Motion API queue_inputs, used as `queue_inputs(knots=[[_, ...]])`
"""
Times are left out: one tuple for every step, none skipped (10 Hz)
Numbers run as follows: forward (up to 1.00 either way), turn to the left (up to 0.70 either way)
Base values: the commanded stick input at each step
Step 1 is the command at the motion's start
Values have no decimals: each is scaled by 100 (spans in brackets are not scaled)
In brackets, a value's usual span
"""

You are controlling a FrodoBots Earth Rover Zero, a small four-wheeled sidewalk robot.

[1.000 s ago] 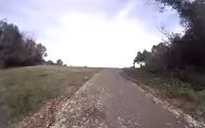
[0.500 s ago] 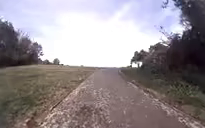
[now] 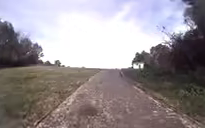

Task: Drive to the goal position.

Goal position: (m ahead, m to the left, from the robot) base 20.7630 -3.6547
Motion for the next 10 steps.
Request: queue_inputs(knots=[[85, 0], [85, 0], [85, 0], [85, 0], [85, 0], [85, 0], [85, 0], [85, 0], [85, 0], [85, 0]])
